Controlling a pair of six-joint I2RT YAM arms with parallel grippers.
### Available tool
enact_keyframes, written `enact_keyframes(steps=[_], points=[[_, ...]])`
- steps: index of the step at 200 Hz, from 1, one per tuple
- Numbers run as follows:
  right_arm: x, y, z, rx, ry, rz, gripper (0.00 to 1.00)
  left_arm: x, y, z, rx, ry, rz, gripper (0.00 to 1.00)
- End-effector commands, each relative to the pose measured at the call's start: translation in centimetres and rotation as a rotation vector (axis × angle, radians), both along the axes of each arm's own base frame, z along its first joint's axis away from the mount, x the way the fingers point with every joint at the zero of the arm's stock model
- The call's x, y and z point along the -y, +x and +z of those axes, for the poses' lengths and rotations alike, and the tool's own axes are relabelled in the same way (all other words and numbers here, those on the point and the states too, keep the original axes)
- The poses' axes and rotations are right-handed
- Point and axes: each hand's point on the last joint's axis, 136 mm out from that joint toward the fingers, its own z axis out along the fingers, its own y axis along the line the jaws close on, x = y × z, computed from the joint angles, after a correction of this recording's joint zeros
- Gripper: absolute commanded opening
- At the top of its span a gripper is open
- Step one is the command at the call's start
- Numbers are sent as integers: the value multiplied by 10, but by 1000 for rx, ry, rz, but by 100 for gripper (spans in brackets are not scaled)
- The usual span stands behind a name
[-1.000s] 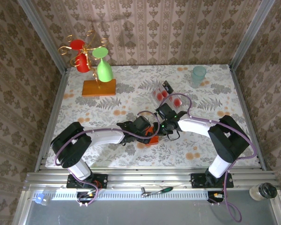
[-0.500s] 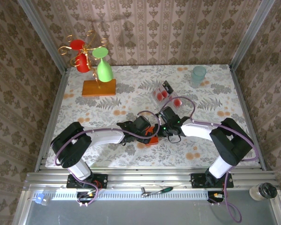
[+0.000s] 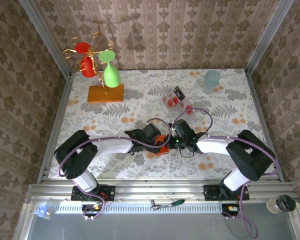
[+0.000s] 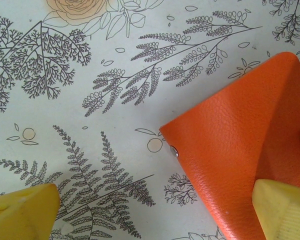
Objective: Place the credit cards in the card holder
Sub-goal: Close the button on the card holder, then reset both arms
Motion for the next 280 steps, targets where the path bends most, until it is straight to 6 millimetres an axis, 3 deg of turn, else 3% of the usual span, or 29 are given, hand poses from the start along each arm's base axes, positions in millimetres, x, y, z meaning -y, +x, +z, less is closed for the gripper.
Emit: enact_keyframes(steps=[1, 24, 42, 81, 134, 167, 190, 238, 280], points=[[33, -48, -50, -212, -184, -2, 9, -16, -7, -13, -28, 102, -7, 100], [22, -37, -27, -176, -146, 8, 14, -17, -4, -9, -18, 100, 1, 100], [19, -29, -4, -144, -116, 1, 28, -19, 1, -1, -6, 84, 15, 100], [34, -19, 38, -69, -68, -48, 47, -22, 11, 27, 37, -19, 48, 100], [69, -23, 51, -13, -81, -128, 68, -39, 19, 71, 146, -224, 134, 100], [91, -27, 54, 49, -95, -198, 78, -71, 20, 92, 259, -265, 216, 100], [116, -26, 56, 99, -159, -287, 100, -101, 19, 106, 361, -248, 287, 100], [177, -22, 69, 244, -342, -495, 100, -171, 21, 143, 669, -162, 427, 100], [221, -8, 106, 493, -405, -692, 100, -236, 31, 175, 837, -9, 550, 100]])
